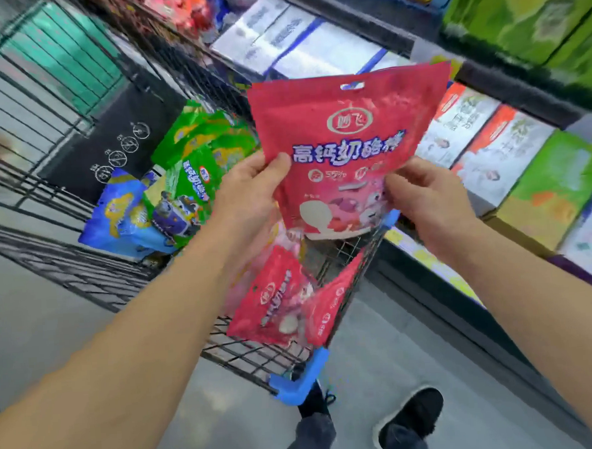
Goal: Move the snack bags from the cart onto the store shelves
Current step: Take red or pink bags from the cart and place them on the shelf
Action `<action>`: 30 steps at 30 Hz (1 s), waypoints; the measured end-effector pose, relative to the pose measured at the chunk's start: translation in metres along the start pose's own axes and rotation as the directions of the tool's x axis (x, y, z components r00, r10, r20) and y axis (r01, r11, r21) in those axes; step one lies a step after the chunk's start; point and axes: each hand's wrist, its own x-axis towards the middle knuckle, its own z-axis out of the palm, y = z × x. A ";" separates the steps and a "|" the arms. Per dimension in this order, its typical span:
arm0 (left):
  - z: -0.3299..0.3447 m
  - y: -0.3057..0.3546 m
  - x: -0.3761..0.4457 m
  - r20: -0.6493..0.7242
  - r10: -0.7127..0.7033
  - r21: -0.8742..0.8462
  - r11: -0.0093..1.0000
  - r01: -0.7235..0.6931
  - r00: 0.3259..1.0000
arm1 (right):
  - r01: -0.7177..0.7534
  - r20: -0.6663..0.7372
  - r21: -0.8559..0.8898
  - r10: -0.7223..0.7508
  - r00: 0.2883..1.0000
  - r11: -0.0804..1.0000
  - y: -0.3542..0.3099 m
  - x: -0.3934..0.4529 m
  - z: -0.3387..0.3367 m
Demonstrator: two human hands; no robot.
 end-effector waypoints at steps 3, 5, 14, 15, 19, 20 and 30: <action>0.050 0.003 -0.001 0.079 -0.002 0.053 0.999 -0.002 0.997 | -0.010 -0.135 0.075 0.020 0.991 0.997 -0.008 -0.011 -0.047; 0.094 -0.002 -0.005 0.153 -0.004 0.094 0.996 -0.010 0.988 | -0.024 -0.210 0.158 0.058 0.976 0.987 -0.013 -0.024 -0.089; 0.282 -0.079 -0.020 0.330 -0.064 0.445 0.890 -0.096 0.942 | -0.034 -0.503 0.181 0.123 0.856 0.983 -0.008 -0.096 -0.285; 0.306 -0.088 -0.023 0.341 -0.075 0.459 0.883 -0.097 0.937 | -0.033 -0.538 0.164 0.117 0.835 0.986 -0.004 -0.105 -0.310; 0.385 -0.115 -0.032 0.366 -0.095 0.492 0.864 -0.106 0.926 | -0.040 -0.660 0.093 0.092 0.746 0.995 0.010 -0.129 -0.382; 0.397 -0.118 -0.033 0.356 -0.095 0.502 0.858 -0.104 0.930 | -0.045 -0.685 0.087 0.092 0.722 0.995 0.012 -0.131 -0.391; 0.507 -0.136 -0.015 0.416 -0.035 0.498 0.845 -0.195 0.909 | -0.166 -0.868 -0.204 -0.100 0.486 0.965 0.011 -0.132 -0.473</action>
